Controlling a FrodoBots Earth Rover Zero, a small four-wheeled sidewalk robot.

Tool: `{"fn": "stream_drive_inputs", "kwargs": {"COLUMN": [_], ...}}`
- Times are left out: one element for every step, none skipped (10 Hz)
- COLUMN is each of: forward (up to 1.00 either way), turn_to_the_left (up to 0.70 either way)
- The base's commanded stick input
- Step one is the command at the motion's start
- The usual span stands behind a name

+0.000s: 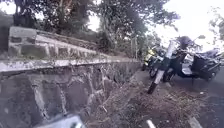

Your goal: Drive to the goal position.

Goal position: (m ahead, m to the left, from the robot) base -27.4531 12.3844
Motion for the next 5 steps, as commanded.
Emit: {"fn": "stream_drive_inputs", "kwargs": {"forward": [0.00, 0.00, 0.00, 0.00, 0.00], "turn_to_the_left": [-0.70, -0.70, -0.70, -0.70, -0.70]}}
